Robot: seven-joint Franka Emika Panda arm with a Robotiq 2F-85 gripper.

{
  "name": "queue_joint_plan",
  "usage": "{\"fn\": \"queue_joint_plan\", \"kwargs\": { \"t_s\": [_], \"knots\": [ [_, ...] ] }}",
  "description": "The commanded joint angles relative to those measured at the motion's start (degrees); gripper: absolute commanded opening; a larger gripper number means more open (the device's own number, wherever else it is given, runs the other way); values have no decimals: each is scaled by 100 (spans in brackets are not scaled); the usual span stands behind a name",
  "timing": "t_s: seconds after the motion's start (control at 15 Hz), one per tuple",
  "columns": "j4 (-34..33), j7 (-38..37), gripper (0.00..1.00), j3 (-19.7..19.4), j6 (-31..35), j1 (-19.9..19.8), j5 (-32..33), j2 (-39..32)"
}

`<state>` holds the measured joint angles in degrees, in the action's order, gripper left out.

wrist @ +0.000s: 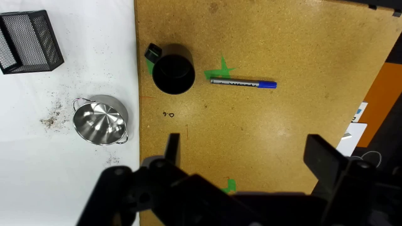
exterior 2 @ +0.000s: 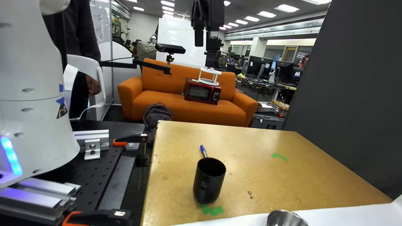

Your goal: Put the marker in the black cup

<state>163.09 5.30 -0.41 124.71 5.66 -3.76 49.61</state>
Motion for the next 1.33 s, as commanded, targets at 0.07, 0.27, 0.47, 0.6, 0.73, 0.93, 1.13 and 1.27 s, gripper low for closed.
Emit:
{"fn": "queue_joint_plan", "kwargs": {
  "t_s": [0.07, 0.27, 0.47, 0.6, 0.73, 0.93, 1.13, 1.27],
  "knots": [
    [-14, 2, 100, 7, -21, -6, -5, 1],
    [-14, 2, 100, 7, -21, -6, -5, 1],
    [-14, 2, 100, 7, -21, -6, -5, 0],
    [-34, 13, 100, -1, -32, -4, -7, 3],
    [-86, 227, 100, -52, -24, 131, -27, -23],
    [-114, 676, 100, -6, -88, 455, 14, -115],
    [-116, 1305, 100, -64, 83, 968, -42, -309],
    [-121, 1694, 100, -65, 321, 1289, -65, -559]
  ]
}}
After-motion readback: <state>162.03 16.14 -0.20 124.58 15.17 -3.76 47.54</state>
